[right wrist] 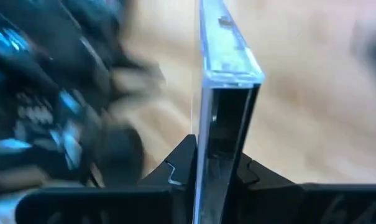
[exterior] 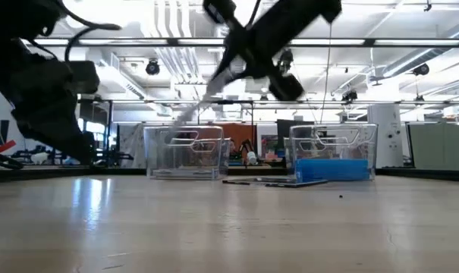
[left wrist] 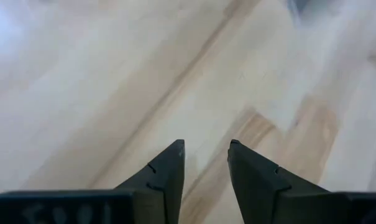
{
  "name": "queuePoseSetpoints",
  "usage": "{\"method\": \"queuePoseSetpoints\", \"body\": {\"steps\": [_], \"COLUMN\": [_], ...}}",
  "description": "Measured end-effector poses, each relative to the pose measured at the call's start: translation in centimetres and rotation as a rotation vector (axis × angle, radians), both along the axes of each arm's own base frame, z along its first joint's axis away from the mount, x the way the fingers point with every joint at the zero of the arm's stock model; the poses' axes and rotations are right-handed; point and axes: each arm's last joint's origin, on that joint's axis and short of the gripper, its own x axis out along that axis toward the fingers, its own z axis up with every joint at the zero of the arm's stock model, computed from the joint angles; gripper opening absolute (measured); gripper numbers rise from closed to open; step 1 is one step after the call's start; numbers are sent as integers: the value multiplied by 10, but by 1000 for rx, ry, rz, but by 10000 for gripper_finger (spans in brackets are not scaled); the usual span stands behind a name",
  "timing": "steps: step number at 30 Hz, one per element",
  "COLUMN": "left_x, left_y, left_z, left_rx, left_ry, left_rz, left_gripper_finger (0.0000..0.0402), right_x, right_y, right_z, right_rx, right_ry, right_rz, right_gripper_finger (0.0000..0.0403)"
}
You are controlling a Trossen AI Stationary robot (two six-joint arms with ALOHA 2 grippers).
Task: Pick & place jewel cases by type
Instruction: Put the black cd case into the left transparent bin
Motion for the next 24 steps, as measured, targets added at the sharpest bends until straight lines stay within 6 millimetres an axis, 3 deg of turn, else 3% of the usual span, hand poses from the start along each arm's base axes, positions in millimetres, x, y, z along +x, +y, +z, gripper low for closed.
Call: {"method": "queuePoseSetpoints", "body": {"steps": [4,8,13,16,21,24], "left_x": [-7,-10,-7,-5,-3,-2], "left_y": [3,7,15,21,32,36], "left_z": [12,16,17,16,17,17], "left_rx": [-26,-33,-5,-20,-44,-37], "left_ry": [-54,-70,-62,-55,-73,-86], "left_rz": [8,19,29,59,162,213], "left_gripper_finger": [106,106,106,106,106,106], "right_x": [-9,-5,24,38,55,62], "right_y": [-48,-103,-178,-211,-241,-244], "right_z": [42,51,21,5,-28,-28], "right_rx": [-135,-192,-75,3,192,206], "right_ry": [-107,-114,-82,-37,22,41], "right_rz": [-108,-168,-83,-60,62,122], "right_gripper_finger": [33,33,33,34,68,111]}}
